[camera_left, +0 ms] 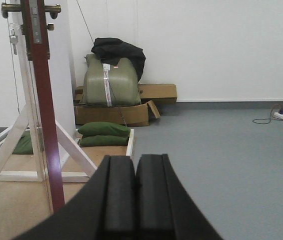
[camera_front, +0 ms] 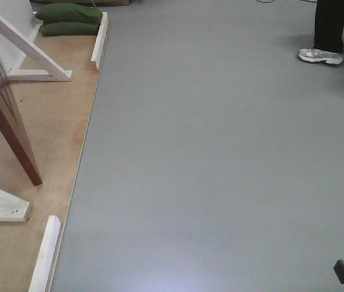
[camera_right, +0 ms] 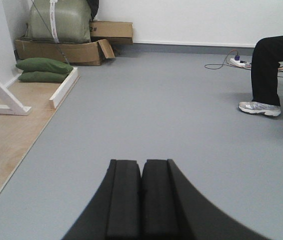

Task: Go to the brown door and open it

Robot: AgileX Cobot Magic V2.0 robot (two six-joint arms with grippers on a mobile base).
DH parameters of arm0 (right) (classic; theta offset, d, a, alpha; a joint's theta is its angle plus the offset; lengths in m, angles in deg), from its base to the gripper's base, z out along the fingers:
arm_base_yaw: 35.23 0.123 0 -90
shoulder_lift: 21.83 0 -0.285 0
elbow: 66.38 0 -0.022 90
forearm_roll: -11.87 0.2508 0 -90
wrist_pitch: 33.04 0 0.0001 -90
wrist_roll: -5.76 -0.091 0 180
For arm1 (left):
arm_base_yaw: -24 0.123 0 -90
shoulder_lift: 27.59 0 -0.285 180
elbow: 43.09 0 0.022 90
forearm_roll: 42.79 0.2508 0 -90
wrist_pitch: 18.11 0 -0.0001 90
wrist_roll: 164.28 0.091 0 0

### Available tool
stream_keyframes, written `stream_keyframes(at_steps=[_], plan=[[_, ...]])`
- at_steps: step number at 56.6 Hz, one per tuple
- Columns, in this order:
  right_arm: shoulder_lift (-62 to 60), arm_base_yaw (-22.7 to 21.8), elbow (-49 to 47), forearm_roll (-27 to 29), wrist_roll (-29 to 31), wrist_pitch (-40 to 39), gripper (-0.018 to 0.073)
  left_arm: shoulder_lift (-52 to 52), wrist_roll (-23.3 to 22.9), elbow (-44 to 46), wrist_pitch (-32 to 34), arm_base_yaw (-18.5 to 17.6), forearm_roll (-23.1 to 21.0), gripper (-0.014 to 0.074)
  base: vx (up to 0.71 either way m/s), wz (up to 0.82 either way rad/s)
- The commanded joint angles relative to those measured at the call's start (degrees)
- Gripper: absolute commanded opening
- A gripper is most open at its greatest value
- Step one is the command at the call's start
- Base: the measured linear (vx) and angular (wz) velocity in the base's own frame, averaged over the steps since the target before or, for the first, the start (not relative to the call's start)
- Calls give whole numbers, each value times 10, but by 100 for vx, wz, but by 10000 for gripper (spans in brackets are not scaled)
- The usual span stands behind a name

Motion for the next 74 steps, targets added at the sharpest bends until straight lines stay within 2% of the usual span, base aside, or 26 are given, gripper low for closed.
stream_keyframes(at_steps=[1, 74], plan=[[-7, 0, 2, -4, 3, -47, 0, -9, -3, 10, 45, -1, -4, -6, 39, -4], [-7, 1, 2, -4, 3, -47, 0, -9, -3, 10, 45, 1, -4, -6, 32, 0]])
